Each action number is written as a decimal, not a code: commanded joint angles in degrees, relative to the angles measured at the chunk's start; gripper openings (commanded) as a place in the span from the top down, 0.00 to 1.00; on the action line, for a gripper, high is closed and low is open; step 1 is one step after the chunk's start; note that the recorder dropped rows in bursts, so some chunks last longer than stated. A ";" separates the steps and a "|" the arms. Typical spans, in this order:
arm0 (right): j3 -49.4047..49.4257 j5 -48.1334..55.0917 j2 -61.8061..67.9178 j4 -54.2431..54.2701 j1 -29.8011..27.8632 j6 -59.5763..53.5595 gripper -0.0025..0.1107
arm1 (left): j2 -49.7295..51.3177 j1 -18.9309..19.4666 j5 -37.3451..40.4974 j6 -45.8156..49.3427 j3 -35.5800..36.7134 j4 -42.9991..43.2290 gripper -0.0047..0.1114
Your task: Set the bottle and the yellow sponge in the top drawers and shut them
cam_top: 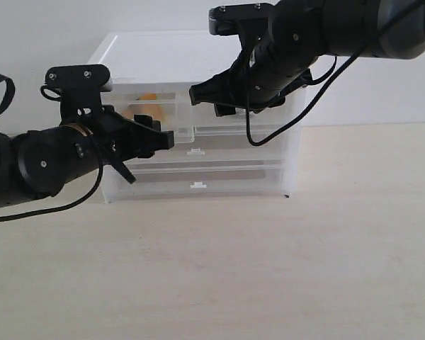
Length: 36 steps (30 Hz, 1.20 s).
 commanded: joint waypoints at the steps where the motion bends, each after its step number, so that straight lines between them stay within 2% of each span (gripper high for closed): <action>1: -0.25 -2.74 -0.20 -1.81 -0.38 -1.18 0.54 | 2.26 1.67 1.00 0.53 -2.34 0.04 0.47; 8: -0.25 -3.27 -0.20 -1.81 -0.38 -1.42 0.54 | 2.49 3.91 1.71 0.53 -5.83 0.63 0.47; 16: -0.25 -3.14 -0.20 -1.68 -0.38 -1.42 0.54 | 2.49 4.41 4.62 0.67 -8.75 0.88 0.47; 28: -0.25 -2.33 -0.32 -1.70 -0.38 -1.42 0.54 | 2.05 4.55 11.76 3.30 -8.66 0.79 0.47; 36: -0.25 -2.24 -0.32 -1.79 -0.38 -2.52 0.54 | -2.75 4.55 17.00 3.78 -7.26 0.79 0.47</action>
